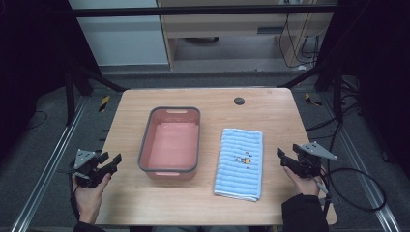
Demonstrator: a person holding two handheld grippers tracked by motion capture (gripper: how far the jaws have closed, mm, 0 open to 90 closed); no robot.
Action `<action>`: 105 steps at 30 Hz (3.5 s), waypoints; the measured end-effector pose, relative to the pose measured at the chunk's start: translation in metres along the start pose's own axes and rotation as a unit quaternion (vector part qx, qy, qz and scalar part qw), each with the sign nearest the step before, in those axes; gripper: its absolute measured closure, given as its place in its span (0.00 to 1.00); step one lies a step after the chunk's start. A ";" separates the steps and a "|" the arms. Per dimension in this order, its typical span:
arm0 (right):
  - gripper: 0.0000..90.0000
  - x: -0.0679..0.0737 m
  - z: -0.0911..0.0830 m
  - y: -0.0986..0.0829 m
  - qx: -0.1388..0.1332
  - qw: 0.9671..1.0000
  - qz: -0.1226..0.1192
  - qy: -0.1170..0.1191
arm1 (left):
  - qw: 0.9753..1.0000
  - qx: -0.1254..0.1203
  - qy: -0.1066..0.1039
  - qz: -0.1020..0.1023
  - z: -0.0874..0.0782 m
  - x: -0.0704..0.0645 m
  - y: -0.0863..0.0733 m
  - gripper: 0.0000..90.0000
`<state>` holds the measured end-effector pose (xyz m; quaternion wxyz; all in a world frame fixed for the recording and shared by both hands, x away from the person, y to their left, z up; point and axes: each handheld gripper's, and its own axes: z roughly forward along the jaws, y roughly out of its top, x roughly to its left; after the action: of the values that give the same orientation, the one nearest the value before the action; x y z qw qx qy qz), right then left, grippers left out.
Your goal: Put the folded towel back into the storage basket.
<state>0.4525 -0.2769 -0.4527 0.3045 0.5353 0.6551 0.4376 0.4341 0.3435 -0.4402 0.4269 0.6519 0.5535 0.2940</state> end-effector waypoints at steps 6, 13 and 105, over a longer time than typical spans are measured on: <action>0.34 0.000 -0.004 0.005 -0.012 1.000 -0.020 0.004 | 1.000 -0.014 -0.015 0.008 -0.008 -0.005 0.010 0.46; 0.34 0.004 -0.005 0.009 -0.012 0.999 -0.039 0.010 | 0.999 -0.033 -0.021 0.019 -0.020 -0.009 0.021 0.42; 0.46 0.034 -0.004 0.096 -0.063 0.995 -0.051 0.053 | 0.979 -0.052 -0.163 0.115 0.024 -0.203 0.058 0.40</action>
<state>0.4827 -0.2405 -0.3624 0.3244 0.4570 0.6680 0.4896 0.4382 0.1398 -0.3820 0.5081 0.7271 0.3818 0.2599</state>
